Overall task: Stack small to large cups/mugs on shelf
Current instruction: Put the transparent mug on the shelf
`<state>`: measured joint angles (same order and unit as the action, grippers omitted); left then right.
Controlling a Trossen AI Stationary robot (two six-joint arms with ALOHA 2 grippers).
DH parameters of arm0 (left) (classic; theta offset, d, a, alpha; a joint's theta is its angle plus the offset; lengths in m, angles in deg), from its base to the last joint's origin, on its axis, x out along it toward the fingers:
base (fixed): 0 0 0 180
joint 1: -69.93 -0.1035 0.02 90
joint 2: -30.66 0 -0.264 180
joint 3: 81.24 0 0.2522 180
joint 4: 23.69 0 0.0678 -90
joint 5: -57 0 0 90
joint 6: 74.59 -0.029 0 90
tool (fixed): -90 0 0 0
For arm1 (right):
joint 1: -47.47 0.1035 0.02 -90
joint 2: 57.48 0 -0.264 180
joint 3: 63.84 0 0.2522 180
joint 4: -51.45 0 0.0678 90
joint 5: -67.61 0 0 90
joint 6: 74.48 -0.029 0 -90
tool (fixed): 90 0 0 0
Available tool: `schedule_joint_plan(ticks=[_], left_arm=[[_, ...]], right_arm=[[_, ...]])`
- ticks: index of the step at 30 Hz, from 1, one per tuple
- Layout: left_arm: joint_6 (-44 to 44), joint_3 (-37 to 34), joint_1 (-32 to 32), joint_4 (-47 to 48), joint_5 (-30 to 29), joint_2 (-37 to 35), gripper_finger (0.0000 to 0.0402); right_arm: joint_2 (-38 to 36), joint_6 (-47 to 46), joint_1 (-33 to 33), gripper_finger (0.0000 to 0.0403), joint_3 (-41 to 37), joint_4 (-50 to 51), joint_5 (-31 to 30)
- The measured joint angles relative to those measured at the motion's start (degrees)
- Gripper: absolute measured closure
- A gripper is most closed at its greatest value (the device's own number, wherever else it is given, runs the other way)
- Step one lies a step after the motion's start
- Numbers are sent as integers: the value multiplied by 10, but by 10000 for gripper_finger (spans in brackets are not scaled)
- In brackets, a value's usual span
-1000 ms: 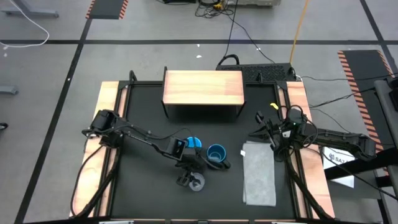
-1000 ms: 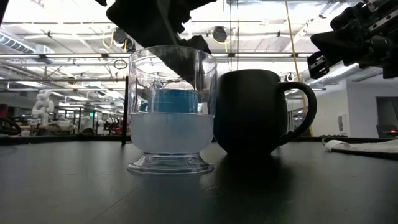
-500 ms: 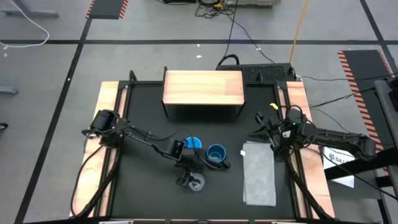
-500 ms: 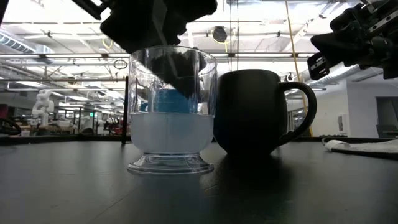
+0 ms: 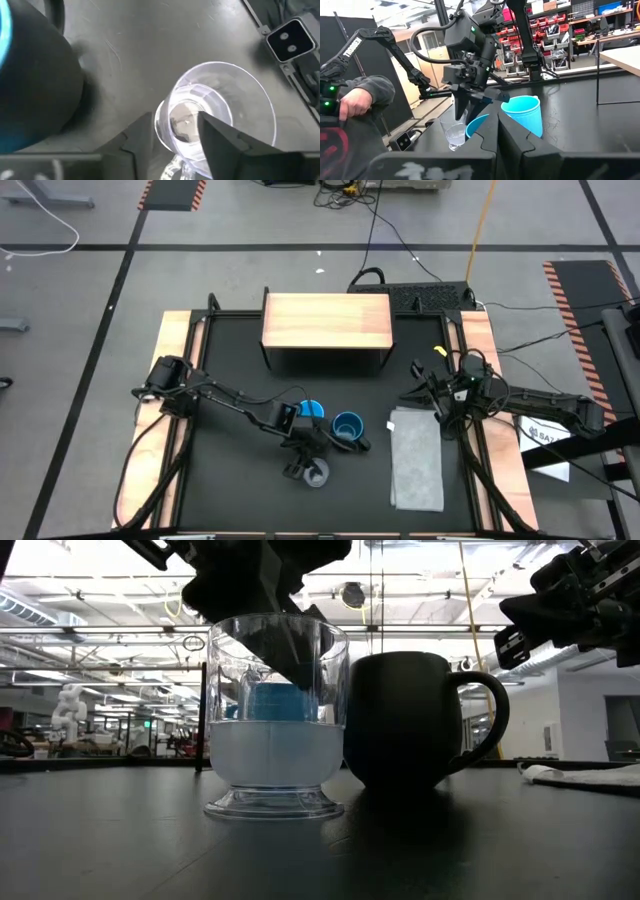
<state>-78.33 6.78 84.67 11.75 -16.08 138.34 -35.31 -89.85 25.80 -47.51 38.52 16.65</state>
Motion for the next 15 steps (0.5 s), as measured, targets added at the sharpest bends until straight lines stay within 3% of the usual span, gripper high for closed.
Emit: schedule_joint_plan(ticks=[15], left_arm=[[7,0,-1,12,-19,0,367]], right_arm=[[0,0,0,403,0,0,0]])
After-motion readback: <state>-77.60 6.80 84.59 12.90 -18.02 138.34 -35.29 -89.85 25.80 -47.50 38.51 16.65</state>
